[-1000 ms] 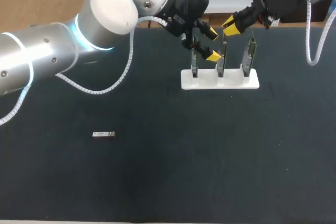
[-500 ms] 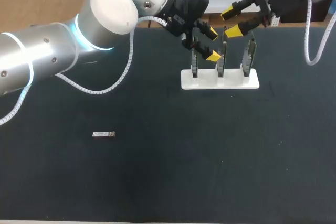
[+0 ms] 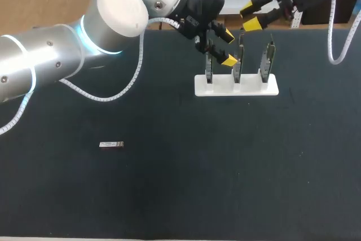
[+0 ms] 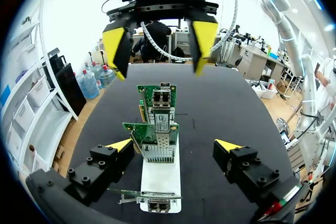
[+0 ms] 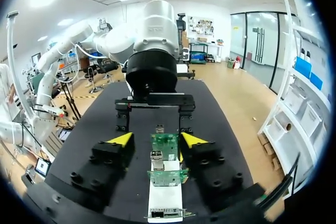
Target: Pick up the optical module with the left hand, and insert it into the network port with the right hand.
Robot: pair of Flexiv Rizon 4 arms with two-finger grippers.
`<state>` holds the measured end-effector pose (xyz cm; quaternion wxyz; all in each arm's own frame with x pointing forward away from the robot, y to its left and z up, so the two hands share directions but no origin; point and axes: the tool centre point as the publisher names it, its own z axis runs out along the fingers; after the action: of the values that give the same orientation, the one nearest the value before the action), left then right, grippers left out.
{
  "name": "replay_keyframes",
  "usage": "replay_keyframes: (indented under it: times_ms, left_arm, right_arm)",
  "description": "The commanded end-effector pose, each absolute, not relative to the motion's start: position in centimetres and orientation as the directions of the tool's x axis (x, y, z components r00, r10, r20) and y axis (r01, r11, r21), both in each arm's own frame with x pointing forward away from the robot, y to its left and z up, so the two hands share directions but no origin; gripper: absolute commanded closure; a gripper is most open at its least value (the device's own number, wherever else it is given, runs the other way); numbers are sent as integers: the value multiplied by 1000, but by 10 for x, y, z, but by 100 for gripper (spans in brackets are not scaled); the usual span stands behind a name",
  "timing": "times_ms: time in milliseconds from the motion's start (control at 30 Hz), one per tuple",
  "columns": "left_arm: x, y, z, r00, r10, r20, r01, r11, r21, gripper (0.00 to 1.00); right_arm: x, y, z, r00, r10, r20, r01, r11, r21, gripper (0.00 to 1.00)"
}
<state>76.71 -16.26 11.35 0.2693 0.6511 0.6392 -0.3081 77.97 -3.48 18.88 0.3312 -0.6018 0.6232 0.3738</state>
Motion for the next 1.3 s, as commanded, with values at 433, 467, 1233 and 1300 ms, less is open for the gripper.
replay_keyframes:
  times_ms: [433, 467, 1233, 1300]
  left_arm:
    - [767, -163, 114, -9, 671, -742, 998, -37, -45, 0]
    - [767, -163, 114, -9, 671, -742, 998, -37, -45, 0]
    - [767, -163, 114, -9, 671, -742, 998, -37, -45, 0]
    - [767, -163, 114, -9, 671, -742, 998, -37, -45, 0]
  right_arm:
    - [786, -31, 182, -52, -514, -856, -998, -5, 64, 100]
    - [786, -31, 182, -53, -514, -856, -998, -6, 65, 100]
    - [785, -32, 152, -116, -548, -828, -991, 2, 137, 100]
    - [784, -33, 149, -122, -554, -824, -989, 3, 145, 100]
